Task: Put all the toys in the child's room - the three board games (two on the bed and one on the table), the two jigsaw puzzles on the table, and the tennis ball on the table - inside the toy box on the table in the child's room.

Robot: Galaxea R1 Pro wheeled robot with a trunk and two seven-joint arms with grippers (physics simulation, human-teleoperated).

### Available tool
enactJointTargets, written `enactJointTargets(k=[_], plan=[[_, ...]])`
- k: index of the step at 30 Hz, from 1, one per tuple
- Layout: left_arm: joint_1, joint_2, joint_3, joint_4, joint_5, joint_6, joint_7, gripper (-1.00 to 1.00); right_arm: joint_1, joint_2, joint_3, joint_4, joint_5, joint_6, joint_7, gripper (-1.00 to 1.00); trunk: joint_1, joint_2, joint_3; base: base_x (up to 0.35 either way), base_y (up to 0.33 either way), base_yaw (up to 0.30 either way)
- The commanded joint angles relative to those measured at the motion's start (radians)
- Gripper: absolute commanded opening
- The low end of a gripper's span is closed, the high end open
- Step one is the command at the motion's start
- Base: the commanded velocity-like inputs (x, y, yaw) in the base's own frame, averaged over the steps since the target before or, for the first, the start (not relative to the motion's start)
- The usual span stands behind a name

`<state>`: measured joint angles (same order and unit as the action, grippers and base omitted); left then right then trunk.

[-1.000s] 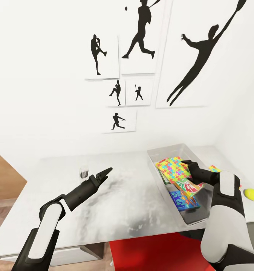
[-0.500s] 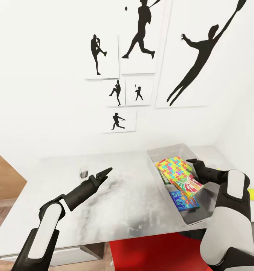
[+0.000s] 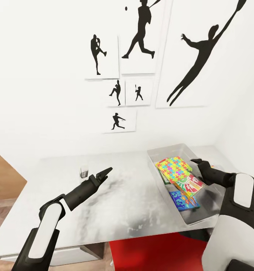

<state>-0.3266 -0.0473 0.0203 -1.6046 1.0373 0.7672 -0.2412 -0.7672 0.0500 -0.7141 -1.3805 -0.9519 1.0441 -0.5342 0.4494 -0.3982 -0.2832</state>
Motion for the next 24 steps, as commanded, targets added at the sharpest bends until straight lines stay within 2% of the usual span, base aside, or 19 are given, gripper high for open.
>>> enactJointTargets(k=[1, 3, 4, 6, 7, 9, 10, 12, 15, 17, 21, 24], plan=[[-0.001, -0.001, 0.002, 0.0, 0.001, 0.007, -0.002, 1.0, -0.001, 0.001, -0.002, -0.002, -0.01, 0.003, -0.01, 1.0, 0.001, -0.002, -0.002, 0.0, 0.0, 0.0], [-0.002, -0.001, 0.002, -0.001, 0.001, 0.008, -0.002, 1.0, 0.035, -0.001, 0.065, -0.078, -0.018, 0.003, 0.005, 1.0, 0.001, -0.002, -0.002, 0.0, 0.0, 0.0], [-0.002, -0.001, 0.002, -0.001, 0.001, 0.008, -0.002, 1.0, 0.035, -0.001, 0.065, -0.078, -0.018, 0.003, 0.005, 1.0, 0.001, -0.002, -0.002, 0.0, 0.0, 0.0], [-0.003, -0.001, 0.002, -0.001, 0.002, 0.008, -0.003, 1.0, 0.067, -0.006, 0.168, -0.135, -0.02, 0.003, 0.037, 1.0, 0.001, -0.002, -0.002, 0.0, 0.0, 0.0], [-0.003, -0.001, 0.002, -0.001, 0.002, 0.008, -0.003, 1.0, 0.067, -0.006, 0.168, -0.135, -0.02, 0.003, 0.037, 1.0, 0.001, -0.002, -0.002, 0.0, 0.0, 0.0], [-0.004, -0.001, 0.002, -0.001, 0.002, 0.008, -0.004, 1.0, 0.089, -0.016, 0.273, -0.171, -0.019, 0.003, 0.085, 1.0, 0.001, -0.002, -0.002, 0.0, 0.0, 0.0], [-0.004, -0.001, 0.002, -0.001, 0.002, 0.008, -0.004, 1.0, 0.089, -0.016, 0.273, -0.171, -0.019, 0.003, 0.085, 1.0, 0.001, -0.002, -0.002, 0.0, 0.0, 0.0], [-0.005, -0.001, 0.003, -0.001, 0.002, 0.009, -0.005, 1.0, 0.103, -0.039, 0.354, -0.193, -0.018, 0.003, 0.137, 1.0, 0.001, -0.002, -0.002, 0.0, 0.0, 0.0], [-0.017, 0.011, 0.015, 0.01, 0.014, -0.003, 0.006, 1.0, 0.092, -0.044, 0.366, -0.182, -0.027, 0.002, 0.149, 1.0, 0.001, -0.002, -0.002, 0.0, 0.0, 0.0], [-0.026, 0.022, 0.026, 0.022, 0.024, -0.002, 0.018, 1.0, 0.081, -0.032, 0.377, -0.171, -0.033, 0.003, 0.16, 1.0, 0.001, -0.002, -0.002, 0.0, 0.0, 0.0], [-0.026, 0.043, 0.039, 0.044, 0.045, -0.002, 0.04, 1.0, 0.078, -0.031, 0.395, -0.164, -0.033, 0.003, 0.182, 1.0, 0.001, -0.002, -0.002, 0.0, 0.0, 0.0], [-0.026, 0.043, 0.039, 0.05, 0.045, -0.002, 0.057, 1.0, 0.078, -0.031, 0.395, -0.164, -0.033, 0.003, 0.199, 1.0, 0.001, -0.002, -0.002, 0.0, 0.0, 0.0]])
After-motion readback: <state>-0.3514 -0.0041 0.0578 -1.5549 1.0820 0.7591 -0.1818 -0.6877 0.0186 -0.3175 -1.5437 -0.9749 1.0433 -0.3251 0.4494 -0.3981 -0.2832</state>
